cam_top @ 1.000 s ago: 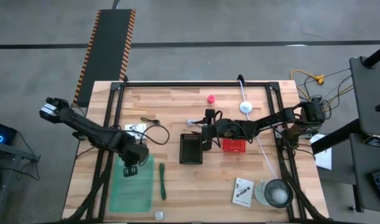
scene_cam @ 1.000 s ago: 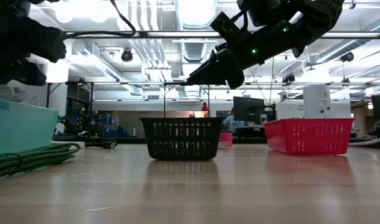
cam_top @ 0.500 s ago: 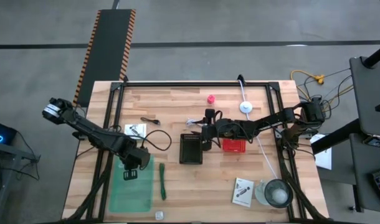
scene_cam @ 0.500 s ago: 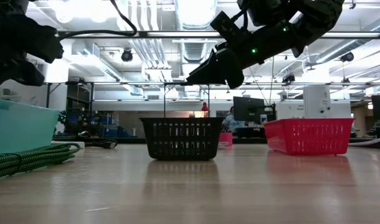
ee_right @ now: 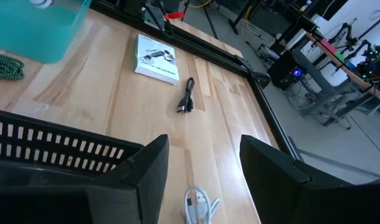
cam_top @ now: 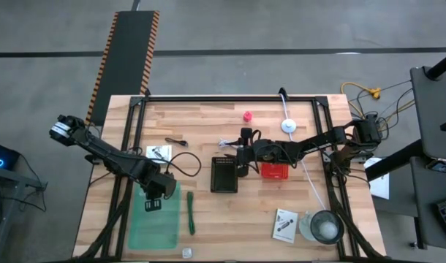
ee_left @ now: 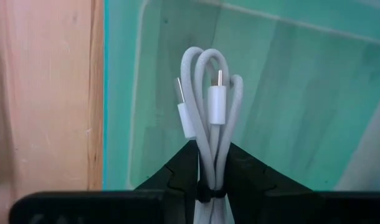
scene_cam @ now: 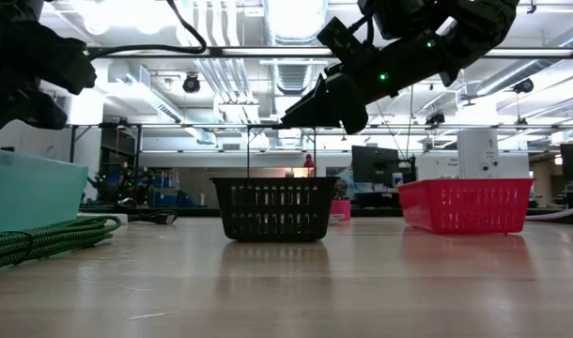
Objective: Pick and place items into bin
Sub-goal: Put the bottom white charger cable into the green bin, then put the black charger cable into the green bin
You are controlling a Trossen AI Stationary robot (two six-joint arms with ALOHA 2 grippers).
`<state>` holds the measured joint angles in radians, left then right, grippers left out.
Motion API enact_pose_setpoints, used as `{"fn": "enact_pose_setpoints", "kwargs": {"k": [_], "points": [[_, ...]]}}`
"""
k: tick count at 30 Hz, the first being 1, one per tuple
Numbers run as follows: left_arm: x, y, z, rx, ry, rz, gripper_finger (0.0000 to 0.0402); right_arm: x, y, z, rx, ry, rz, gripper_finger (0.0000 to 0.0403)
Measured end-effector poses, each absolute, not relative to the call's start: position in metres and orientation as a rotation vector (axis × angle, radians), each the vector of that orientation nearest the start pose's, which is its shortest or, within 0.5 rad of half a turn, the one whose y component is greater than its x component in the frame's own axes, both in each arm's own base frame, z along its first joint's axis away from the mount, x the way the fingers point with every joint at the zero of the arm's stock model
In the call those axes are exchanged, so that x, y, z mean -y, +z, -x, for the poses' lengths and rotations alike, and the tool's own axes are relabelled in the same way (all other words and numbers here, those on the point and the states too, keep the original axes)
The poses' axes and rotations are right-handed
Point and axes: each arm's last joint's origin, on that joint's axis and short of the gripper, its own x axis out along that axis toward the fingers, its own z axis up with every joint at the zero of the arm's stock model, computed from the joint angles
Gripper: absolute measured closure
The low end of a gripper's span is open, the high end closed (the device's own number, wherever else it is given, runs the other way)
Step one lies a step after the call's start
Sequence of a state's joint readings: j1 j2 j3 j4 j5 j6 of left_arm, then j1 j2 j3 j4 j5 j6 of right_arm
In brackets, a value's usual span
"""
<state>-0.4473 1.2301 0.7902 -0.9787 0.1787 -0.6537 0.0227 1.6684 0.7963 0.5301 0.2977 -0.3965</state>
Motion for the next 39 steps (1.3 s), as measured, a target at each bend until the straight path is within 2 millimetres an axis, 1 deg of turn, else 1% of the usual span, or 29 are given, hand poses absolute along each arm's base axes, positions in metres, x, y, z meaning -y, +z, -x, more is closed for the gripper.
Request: {"fn": "enact_pose_setpoints", "kwargs": {"k": [4, 12, 15, 21, 24, 27, 32, 35, 39], "points": [[0.088, 0.207, -0.172, -1.525, 0.002, 0.37, 0.0347, 0.001, 0.185, -0.339, -0.389, -0.202, 0.445, 0.0218], [0.088, 0.208, -0.172, -1.525, 0.001, 0.372, 0.0344, 0.001, 0.185, -0.339, -0.389, -0.202, 0.445, 0.0218], [0.088, 0.208, -0.172, -1.526, 0.003, 0.373, 0.0326, 0.001, 0.185, -0.339, -0.389, -0.202, 0.445, 0.0218], [0.088, 0.208, -0.172, -1.529, -0.002, 0.364, 0.0259, 0.001, 0.185, -0.339, -0.389, -0.202, 0.445, 0.0218], [0.088, 0.209, -0.172, -1.525, -0.033, 0.333, 0.0236, 0.001, 0.185, -0.339, -0.389, -0.202, 0.445, 0.0218], [0.087, 0.215, -0.175, -1.514, -0.039, 0.334, 0.0227, 0.001, 0.185, -0.339, -0.389, -0.202, 0.445, 0.0218], [0.082, 0.228, -0.179, -1.49, 0.008, 0.327, 0.0226, 0.001, 0.185, -0.339, -0.387, -0.196, 0.441, 0.0218], [0.077, 0.234, -0.183, -1.433, 0.06, 0.24, 0.0226, 0.0, 0.185, -0.339, -0.387, -0.195, 0.44, 0.0218], [0.068, 0.241, -0.19, -1.321, 0.083, -0.063, 0.0226, 0.0, 0.185, -0.339, -0.387, -0.195, 0.44, 0.0218]]}}
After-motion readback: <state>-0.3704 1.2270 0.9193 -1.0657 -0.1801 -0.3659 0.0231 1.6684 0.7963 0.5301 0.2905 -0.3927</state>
